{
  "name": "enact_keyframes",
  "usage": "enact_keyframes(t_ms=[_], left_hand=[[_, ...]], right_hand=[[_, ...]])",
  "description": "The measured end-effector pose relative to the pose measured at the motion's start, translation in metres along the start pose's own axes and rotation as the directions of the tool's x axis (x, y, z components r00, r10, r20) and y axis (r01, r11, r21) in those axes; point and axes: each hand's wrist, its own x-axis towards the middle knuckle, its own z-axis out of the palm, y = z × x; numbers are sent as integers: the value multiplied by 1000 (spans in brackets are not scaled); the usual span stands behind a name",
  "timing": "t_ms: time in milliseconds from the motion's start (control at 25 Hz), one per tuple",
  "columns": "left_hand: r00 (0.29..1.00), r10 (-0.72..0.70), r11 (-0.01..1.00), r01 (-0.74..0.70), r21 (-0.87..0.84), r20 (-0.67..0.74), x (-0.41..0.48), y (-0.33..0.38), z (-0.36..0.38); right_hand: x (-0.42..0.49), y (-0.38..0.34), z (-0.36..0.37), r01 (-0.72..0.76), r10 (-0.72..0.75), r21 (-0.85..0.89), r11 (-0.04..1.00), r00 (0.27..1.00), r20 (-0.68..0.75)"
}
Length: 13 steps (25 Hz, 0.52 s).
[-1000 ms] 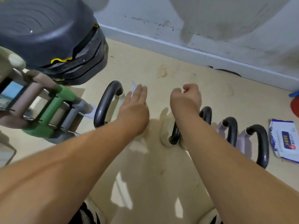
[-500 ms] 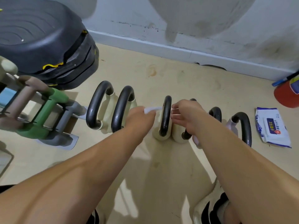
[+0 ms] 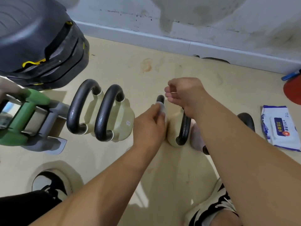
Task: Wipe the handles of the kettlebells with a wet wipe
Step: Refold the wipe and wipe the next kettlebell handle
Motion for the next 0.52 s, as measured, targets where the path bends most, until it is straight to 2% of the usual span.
enact_keyframes(t_ms=[40, 120, 200, 240, 280, 320, 400, 480, 520], left_hand=[[999, -35, 999, 34, 23, 23, 9, 2, 4], [989, -38, 964, 0, 266, 140, 35, 6, 18], [958, -85, 825, -87, 558, 274, 68, 13, 31], [945, -138, 746, -98, 658, 297, 81, 18, 35], [939, -183, 709, -79, 701, 291, 89, 20, 36], [940, -198, 721, -54, 691, 279, 89, 21, 36], [956, -155, 825, -14, 565, 250, 71, 13, 33], [975, -118, 950, 56, 307, 188, 35, 3, 25], [984, -82, 973, 44, 226, 158, 14, -3, 22]], right_hand=[[0, 3, 0, -3, 2, 26, 1000, 1000, 25], [5, 13, -1, 53, -53, -21, 998, 998, 21], [9, 17, -5, 120, -122, -66, 991, 992, -29], [11, 18, -6, 124, -129, -76, 989, 989, -66], [12, 17, -8, 139, -146, -84, 987, 986, -85], [13, 18, -8, 142, -150, -87, 986, 985, -87], [12, 17, -6, 140, -143, -70, 988, 989, -48], [10, 13, 0, 68, -63, -132, 989, 997, 40], [7, 12, 1, 50, -41, -221, 974, 998, 46]])
